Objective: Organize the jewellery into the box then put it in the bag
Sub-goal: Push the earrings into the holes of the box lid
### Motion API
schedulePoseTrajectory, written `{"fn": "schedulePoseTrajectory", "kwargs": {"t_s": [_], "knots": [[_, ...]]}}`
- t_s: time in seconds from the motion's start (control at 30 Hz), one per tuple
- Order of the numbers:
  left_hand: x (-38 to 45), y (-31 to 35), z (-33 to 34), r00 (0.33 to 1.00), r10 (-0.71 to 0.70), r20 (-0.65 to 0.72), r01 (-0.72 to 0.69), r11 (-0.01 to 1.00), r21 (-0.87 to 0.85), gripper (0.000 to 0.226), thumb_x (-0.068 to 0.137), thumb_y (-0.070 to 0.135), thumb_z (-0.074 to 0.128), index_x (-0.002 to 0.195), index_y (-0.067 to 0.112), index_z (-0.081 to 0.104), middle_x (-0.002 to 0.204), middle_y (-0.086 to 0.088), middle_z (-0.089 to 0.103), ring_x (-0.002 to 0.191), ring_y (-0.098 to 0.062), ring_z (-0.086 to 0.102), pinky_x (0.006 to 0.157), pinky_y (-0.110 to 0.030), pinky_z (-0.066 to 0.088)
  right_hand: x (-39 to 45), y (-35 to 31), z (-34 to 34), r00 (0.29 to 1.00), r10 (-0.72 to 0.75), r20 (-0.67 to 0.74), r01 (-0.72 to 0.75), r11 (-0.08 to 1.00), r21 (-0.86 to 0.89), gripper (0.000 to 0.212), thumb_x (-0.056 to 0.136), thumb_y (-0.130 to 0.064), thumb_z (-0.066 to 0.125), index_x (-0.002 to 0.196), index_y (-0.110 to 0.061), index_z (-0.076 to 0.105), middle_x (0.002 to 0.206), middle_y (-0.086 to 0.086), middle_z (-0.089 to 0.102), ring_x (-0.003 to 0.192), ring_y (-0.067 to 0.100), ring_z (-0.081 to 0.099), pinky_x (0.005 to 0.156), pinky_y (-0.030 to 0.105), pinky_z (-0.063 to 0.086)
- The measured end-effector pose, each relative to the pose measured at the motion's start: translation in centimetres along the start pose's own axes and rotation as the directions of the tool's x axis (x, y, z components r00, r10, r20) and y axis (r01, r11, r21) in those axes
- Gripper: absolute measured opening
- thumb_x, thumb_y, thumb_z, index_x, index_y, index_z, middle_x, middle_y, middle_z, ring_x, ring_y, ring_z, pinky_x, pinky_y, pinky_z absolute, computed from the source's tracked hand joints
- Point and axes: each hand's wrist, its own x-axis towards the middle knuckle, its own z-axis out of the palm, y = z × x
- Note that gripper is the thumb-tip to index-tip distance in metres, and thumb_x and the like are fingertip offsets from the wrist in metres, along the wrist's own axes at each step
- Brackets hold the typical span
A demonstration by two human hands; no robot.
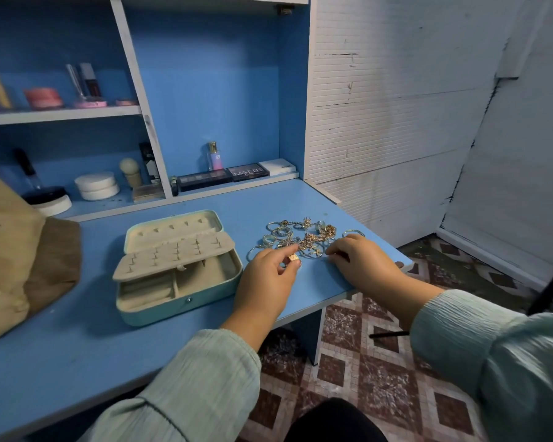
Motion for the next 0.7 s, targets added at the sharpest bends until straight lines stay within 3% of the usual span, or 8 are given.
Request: {"fn": "schedulePoseTrajectory", "kwargs": {"t_s": [0.2, 0.4, 0.57, 0.7], "knots": [[-0.16, 0.18, -0.25, 0.999, -0.01, -0.039, 0.007, 0.998, -0.062, 0.026, 0.092, 0.019, 0.056, 0.115, 0.03, 0.064, 0.08, 0.021, 0.047, 0.066, 0.013, 0.047, 0.055, -0.006, 0.038, 0.03, -0.51, 0.48, 0.998, -0.044, -0.036, 0.045, 0.999, 0.016, 0.018, 0.092, -0.028, 0.055, 0.106, -0.019, 0.064, 0.091, -0.004, 0.042, 0.087, 0.016, 0.048, 0.08, 0.027, 0.041], [-0.04, -0.05, -0.24, 0.999, -0.04, -0.033, 0.035, 0.992, -0.123, 0.018, 0.091, 0.019, 0.058, 0.102, 0.032, 0.063, 0.068, 0.011, 0.05, 0.058, 0.008, 0.047, 0.049, -0.007, 0.036, 0.19, -0.62, 0.78, 0.997, -0.046, -0.058, 0.048, 0.999, 0.026, 0.016, 0.093, -0.024, 0.055, 0.101, -0.016, 0.066, 0.093, -0.004, 0.043, 0.084, 0.014, 0.044, 0.08, 0.026, 0.041], [0.11, -0.1, -0.23, 0.999, -0.043, -0.02, 0.039, 0.985, -0.168, 0.02, 0.091, 0.017, 0.058, 0.1, 0.034, 0.064, 0.088, 0.013, 0.059, 0.07, 0.008, 0.052, 0.059, -0.001, 0.039, 0.43, -0.48, 0.74, 0.999, -0.045, -0.019, 0.046, 0.999, 0.012, 0.016, 0.094, -0.023, 0.054, 0.1, -0.012, 0.064, 0.095, -0.003, 0.041, 0.087, 0.013, 0.042, 0.082, 0.024, 0.037], [0.07, 0.09, -0.34, 0.998, -0.065, -0.019, 0.06, 0.975, -0.215, 0.021, 0.092, 0.016, 0.057, 0.097, 0.035, 0.063, 0.092, 0.01, 0.062, 0.073, 0.006, 0.053, 0.058, -0.001, 0.039, 0.26, -0.43, 0.7, 0.999, -0.027, -0.017, 0.028, 0.999, 0.043, 0.013, 0.095, -0.02, 0.05, 0.099, -0.013, 0.061, 0.094, -0.004, 0.041, 0.087, 0.013, 0.042, 0.079, 0.023, 0.035]]}}
